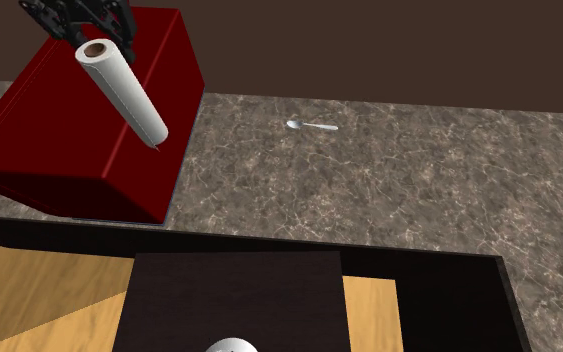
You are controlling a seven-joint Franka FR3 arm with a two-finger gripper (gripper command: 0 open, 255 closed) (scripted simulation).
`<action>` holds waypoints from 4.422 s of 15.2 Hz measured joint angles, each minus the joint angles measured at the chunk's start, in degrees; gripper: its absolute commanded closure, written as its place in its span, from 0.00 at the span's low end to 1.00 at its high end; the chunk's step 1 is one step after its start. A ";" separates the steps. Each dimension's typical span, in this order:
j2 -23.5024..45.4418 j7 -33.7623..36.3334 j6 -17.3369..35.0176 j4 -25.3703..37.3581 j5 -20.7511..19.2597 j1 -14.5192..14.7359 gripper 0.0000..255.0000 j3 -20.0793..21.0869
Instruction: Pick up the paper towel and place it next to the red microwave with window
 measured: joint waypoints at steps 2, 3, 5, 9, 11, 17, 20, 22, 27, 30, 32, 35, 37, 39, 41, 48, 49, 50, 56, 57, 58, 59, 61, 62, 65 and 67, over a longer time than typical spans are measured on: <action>0.06 -0.11 1.49 -1.43 -0.01 -0.05 1.00 -0.06; 0.13 -0.11 2.18 -2.04 -0.02 -0.05 1.00 -0.06; 0.52 -0.14 3.56 -3.05 -0.06 -0.08 1.00 -0.08; 0.96 -0.01 6.91 -5.96 -0.11 -0.02 1.00 -0.01; 1.33 0.01 8.35 -7.03 -0.15 -0.03 1.00 -0.02; 2.65 0.21 12.72 -10.07 -0.29 0.02 1.00 0.06; 3.58 0.34 15.18 -11.63 -0.41 0.04 1.00 0.08; 4.14 0.42 16.63 -12.51 -0.48 0.07 1.00 0.11; 6.04 0.64 20.45 -14.44 -0.75 0.09 1.00 0.12; 7.32 0.81 22.49 -15.22 -0.93 0.12 1.00 0.13; 8.26 0.87 23.87 -15.66 -1.08 0.10 1.00 0.09; 9.60 1.16 26.14 -16.60 -1.30 0.20 1.00 0.13; 10.45 1.17 27.68 -17.31 -1.44 0.16 1.00 0.07; 11.52 1.20 28.92 -17.48 -1.62 0.13 1.00 -0.01; 12.66 1.37 30.50 -17.92 -1.82 0.17 1.00 -0.03; 16.29 1.79 35.25 -18.36 -2.55 0.08 1.00 -0.65; 17.03 2.03 36.21 -18.49 -2.70 0.17 1.00 -0.71; 17.36 2.17 37.34 -19.04 -2.80 0.16 1.00 -0.85; 21.41 2.56 41.10 -19.56 -3.44 0.61 1.00 -1.00; 22.20 2.68 41.81 -19.50 -3.58 0.68 1.00 -1.08; 22.90 2.75 42.39 -19.41 -3.70 0.73 1.00 -1.16; 23.95 2.92 43.03 -19.04 -3.87 0.86 1.00 -1.23; 25.15 3.06 44.29 -19.04 -4.09 0.92 1.00 -1.44; 25.89 3.05 45.09 -19.07 -4.21 0.90 1.00 -1.58; 26.41 3.18 45.54 -18.93 -4.27 0.99 1.00 -1.72; 26.52 3.10 45.58 -18.89 -4.26 0.98 1.00 -1.75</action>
